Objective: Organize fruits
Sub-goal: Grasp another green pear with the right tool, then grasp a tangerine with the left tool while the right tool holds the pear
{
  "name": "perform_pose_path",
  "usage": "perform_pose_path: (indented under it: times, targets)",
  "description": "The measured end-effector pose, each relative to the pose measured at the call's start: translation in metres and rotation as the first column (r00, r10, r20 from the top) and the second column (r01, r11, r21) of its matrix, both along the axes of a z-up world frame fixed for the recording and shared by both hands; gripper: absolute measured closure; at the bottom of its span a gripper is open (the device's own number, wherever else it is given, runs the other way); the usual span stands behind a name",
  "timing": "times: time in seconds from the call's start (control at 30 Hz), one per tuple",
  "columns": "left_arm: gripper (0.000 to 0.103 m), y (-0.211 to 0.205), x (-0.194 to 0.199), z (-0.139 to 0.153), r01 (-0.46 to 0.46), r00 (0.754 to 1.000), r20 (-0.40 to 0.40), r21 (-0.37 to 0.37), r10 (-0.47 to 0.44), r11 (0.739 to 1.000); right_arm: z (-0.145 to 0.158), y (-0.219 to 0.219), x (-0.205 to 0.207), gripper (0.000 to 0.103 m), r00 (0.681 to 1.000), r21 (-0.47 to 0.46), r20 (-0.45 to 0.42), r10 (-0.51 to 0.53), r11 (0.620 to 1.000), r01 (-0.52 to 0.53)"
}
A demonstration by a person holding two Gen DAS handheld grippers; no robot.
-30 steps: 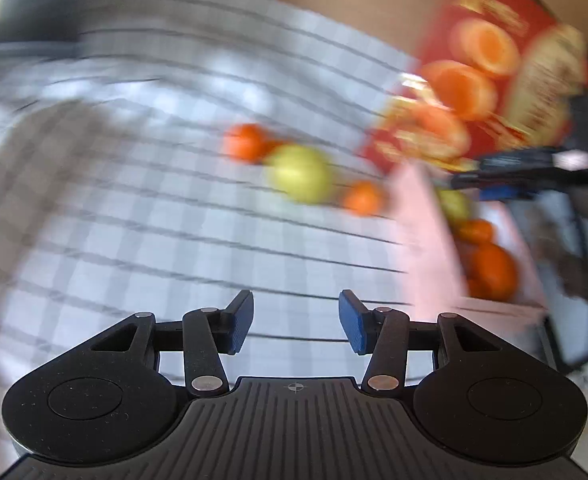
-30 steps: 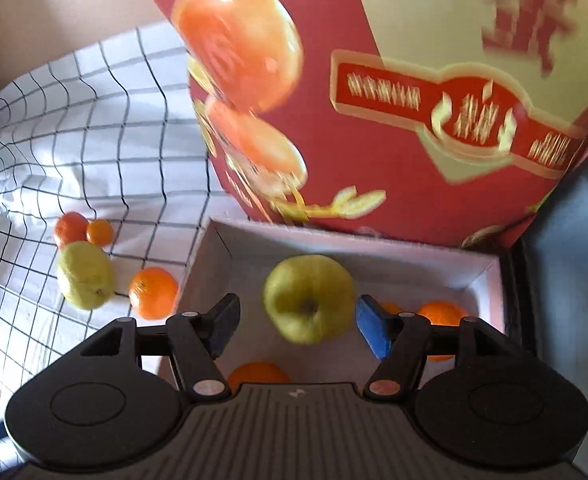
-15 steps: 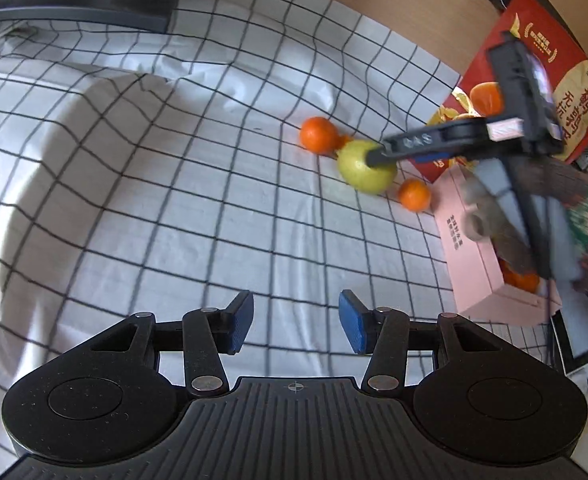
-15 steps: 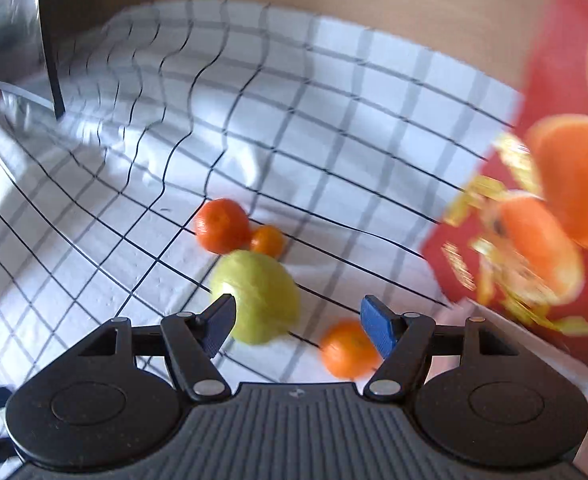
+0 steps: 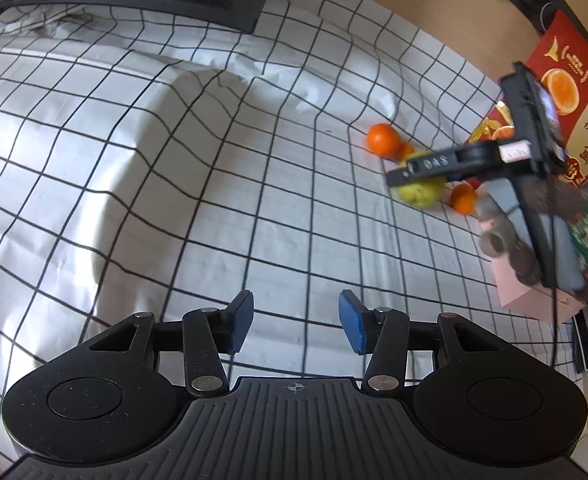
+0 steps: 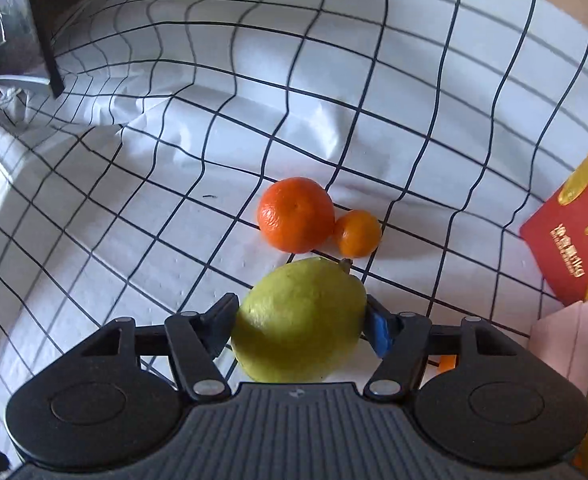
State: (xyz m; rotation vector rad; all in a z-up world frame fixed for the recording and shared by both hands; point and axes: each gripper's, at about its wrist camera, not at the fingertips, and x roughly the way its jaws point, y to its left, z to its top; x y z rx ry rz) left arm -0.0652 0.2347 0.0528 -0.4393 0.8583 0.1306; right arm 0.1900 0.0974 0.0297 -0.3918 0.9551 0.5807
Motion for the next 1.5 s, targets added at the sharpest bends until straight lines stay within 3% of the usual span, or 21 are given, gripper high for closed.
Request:
perform_pose_path:
  times: [0.13, 0.4, 0.63, 0.97, 1.27, 1.5]
  targets:
    - [0.051, -0.002, 0.006, -0.006, 0.018, 1.000, -0.009, 0.000, -0.018, 1.000, 0.003, -0.010, -0.027, 0.038, 0.999, -0.021, 0.041, 0.011, 1.000, -0.010]
    - [0.051, -0.030, 0.030, -0.015, 0.126, 0.992, -0.006, 0.000, -0.126, 0.992, 0.008, -0.062, -0.093, 0.038, 0.999, 0.093, -0.047, -0.022, 0.995, 0.027]
    - [0.051, -0.064, 0.058, -0.020, 0.215, 0.977, -0.009, 0.008, -0.215, 0.977, 0.004, -0.114, -0.144, 0.038, 0.993, 0.096, -0.002, -0.121, 0.988, 0.121]
    - [0.051, -0.102, 0.089, -0.022, 0.292, 0.956, 0.012, 0.009, -0.293, 0.956, -0.006, -0.155, -0.163, 0.038, 0.972, 0.186, 0.036, -0.233, 0.957, 0.223]
    - [0.051, -0.118, 0.110, -0.026, 0.325, 0.946, 0.010, 0.027, -0.325, 0.945, -0.007, -0.174, -0.183, 0.034, 0.971, 0.241, 0.083, -0.226, 0.950, 0.201]
    - [0.051, -0.131, 0.133, -0.022, 0.353, 0.935, 0.022, 0.043, -0.355, 0.934, -0.010, -0.189, -0.186, 0.031, 0.972, 0.269, 0.070, -0.226, 0.942, 0.200]
